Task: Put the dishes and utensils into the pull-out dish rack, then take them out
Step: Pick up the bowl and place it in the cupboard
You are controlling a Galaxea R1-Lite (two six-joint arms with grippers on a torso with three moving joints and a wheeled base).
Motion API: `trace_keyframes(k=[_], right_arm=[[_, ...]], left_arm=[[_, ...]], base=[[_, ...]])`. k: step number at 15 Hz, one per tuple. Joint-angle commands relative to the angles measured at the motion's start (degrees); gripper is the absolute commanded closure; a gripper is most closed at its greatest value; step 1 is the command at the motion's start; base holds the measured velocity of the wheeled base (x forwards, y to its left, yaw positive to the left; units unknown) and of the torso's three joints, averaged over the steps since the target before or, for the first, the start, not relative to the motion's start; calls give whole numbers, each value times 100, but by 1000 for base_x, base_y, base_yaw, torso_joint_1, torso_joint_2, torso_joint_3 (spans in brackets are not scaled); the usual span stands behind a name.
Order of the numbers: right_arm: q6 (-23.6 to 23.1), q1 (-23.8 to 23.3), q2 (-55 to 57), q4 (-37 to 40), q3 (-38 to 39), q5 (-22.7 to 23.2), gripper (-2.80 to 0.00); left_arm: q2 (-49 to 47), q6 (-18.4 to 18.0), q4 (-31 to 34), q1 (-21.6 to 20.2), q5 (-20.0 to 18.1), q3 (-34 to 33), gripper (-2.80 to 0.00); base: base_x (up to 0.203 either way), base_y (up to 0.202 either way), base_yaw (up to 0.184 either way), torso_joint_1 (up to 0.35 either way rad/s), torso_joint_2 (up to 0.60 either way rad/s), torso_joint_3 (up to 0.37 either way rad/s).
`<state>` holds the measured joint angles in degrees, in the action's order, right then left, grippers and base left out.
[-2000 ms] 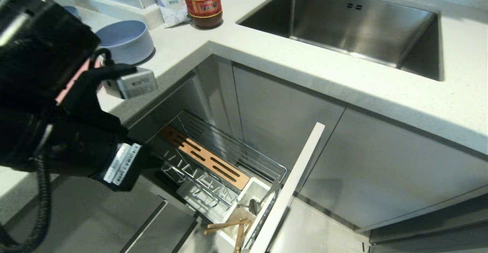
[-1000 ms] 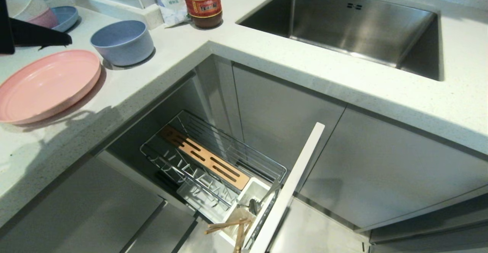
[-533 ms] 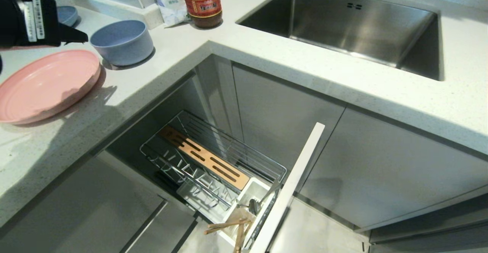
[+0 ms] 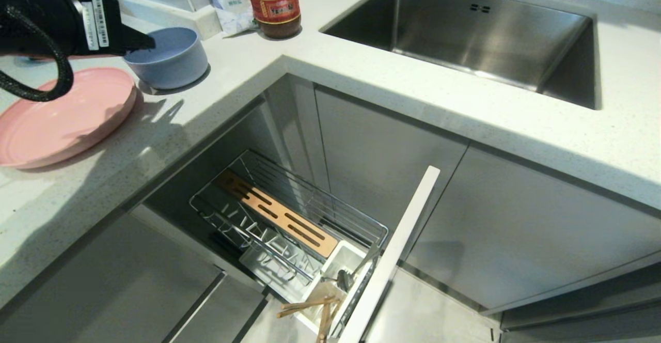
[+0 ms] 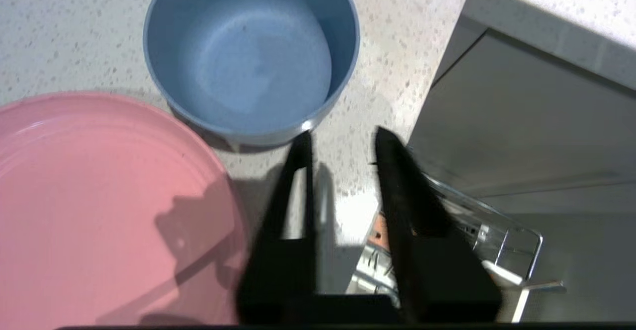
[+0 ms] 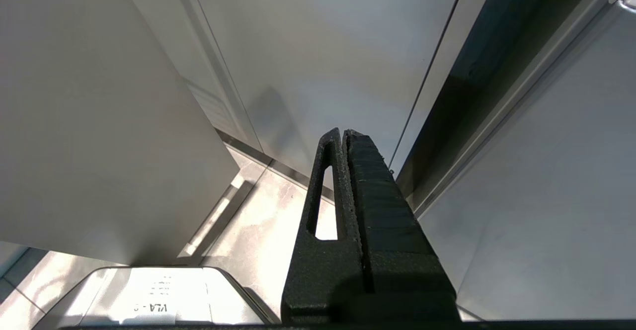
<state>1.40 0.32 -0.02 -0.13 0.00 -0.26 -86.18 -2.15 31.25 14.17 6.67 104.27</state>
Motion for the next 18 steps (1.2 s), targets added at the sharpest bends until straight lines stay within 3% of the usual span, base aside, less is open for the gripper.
trace_keyframes(k=[1,12,18], right_arm=[[1,-1,-18,-3,9,0,0],[1,3,-24,-4,9,0,0],[1,1,-20,-3,9,0,0]], left_arm=[[-145,4,-145,7,-34,-12,-280],[-843,46,-874,-17,-78,81,-280],[-1219,135,-871,-44,-220,384,-280]], base=[[0,0,0,0,0,0],[0,0,0,0,0,0],[0,0,0,0,0,0]])
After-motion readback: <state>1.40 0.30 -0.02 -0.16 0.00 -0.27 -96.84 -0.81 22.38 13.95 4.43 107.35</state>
